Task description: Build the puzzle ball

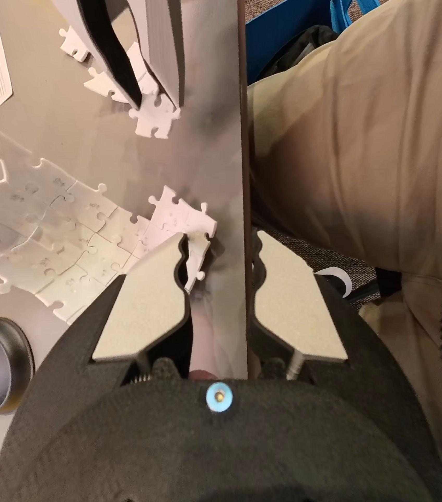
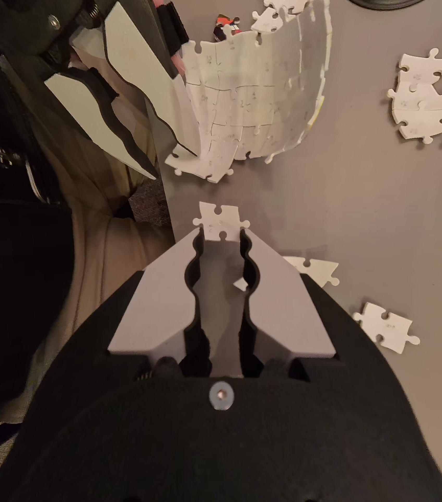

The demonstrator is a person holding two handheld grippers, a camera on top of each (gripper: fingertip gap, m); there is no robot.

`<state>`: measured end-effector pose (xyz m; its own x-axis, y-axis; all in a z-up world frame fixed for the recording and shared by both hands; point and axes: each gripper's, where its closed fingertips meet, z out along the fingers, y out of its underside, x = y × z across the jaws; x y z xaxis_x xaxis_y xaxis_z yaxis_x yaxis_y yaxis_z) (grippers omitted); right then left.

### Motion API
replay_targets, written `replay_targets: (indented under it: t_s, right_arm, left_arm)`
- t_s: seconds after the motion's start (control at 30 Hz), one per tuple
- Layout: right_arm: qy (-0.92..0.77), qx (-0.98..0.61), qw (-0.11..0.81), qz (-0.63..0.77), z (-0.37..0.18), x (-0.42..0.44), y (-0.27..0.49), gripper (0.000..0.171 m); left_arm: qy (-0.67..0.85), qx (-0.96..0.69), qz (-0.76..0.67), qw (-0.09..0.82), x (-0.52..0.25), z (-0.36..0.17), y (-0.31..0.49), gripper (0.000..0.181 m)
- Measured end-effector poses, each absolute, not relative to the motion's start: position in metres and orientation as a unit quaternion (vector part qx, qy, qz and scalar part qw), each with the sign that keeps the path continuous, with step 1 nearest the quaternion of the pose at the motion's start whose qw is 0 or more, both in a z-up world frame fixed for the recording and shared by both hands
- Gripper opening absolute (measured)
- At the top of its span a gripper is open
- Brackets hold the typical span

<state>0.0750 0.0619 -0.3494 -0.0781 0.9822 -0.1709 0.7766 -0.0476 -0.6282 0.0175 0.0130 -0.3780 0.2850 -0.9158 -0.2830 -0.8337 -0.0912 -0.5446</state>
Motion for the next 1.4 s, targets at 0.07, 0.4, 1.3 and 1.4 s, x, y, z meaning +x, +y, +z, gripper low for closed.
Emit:
replay_targets:
  t_s: [0.07,0.4,1.3,1.4]
  right_arm:
    - [-0.668,-0.66,0.175,0.294,-0.348,0.079,0.068,0.025]
    - [-0.608,-0.729,0.211,0.231,-0.342,0.155,0.133,0.025]
    - [-0.589,-0.76,0.208,0.178,-0.375,0.137,0.182,0.027]
    - [-0.593,-0.756,0.211,0.182,-0.372,0.136,0.18,0.027]
  left_arm:
    - [0.597,-0.735,-0.064,0.316,0.017,-0.378,0.012,0.045]
    - [0.598,-0.735,-0.065,0.313,0.012,-0.378,0.012,0.045]
    - [0.598,-0.739,-0.062,0.304,0.01,-0.378,0.015,0.045]
    - [0.599,-0.738,-0.063,0.304,0.009,-0.378,0.015,0.046]
